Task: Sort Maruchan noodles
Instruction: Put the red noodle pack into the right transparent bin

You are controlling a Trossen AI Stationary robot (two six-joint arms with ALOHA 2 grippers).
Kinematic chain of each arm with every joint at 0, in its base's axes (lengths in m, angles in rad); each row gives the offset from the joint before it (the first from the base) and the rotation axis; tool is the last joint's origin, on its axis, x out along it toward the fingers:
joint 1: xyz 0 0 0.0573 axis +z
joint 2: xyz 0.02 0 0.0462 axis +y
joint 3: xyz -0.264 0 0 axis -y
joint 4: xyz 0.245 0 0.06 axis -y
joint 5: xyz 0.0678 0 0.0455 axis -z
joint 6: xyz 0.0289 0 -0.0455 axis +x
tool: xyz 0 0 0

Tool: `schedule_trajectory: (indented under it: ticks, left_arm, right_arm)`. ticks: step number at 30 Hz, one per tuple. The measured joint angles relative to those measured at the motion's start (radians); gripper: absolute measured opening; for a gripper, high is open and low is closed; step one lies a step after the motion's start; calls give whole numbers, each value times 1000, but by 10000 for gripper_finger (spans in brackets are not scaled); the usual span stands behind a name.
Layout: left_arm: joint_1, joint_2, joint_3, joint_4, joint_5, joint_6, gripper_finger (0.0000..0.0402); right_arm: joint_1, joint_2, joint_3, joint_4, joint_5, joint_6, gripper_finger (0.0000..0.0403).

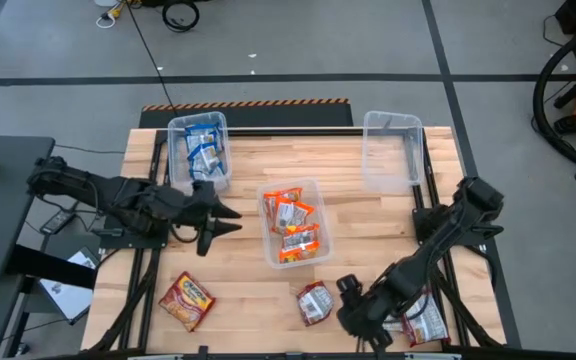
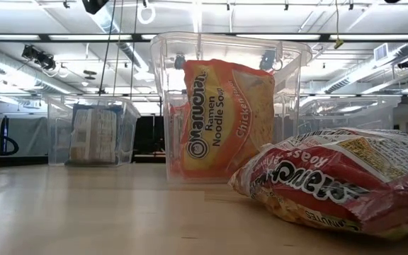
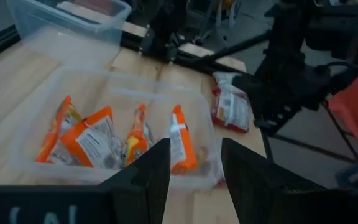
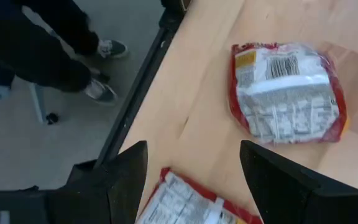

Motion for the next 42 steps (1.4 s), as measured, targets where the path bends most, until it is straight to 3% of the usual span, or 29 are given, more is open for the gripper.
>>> schedule_trajectory:
  ticks: [4,9,12,16,21,28,36,42]
  left_arm:
    - [-53,-2,0,-42,-32,0,149]
    - [-119,0,0,-47,-159,-14,149]
    - [-147,0,0,-40,-233,-36,149]
    - [-164,0,0,-7,-311,-38,149]
    - [-161,18,0,44,-390,-36,149]
    - [-161,78,0,86,-403,-73,149]
    - [-163,162,0,120,-402,-162,149]
    - [-163,214,0,181,-402,-169,149]
  right_arm:
    - [-2,83,87,-139,-2,-52,261]
    - [-13,130,67,-211,-78,-216,261]
    - [-40,130,26,-198,-172,-311,260]
    - [-99,128,2,-188,-199,-369,255]
    - [-160,128,-59,-39,-299,-428,247]
    - [-182,128,-140,-23,-447,-459,245]
    - [-177,123,-240,47,-472,-429,243]
    - [-178,124,-216,24,-462,-438,242]
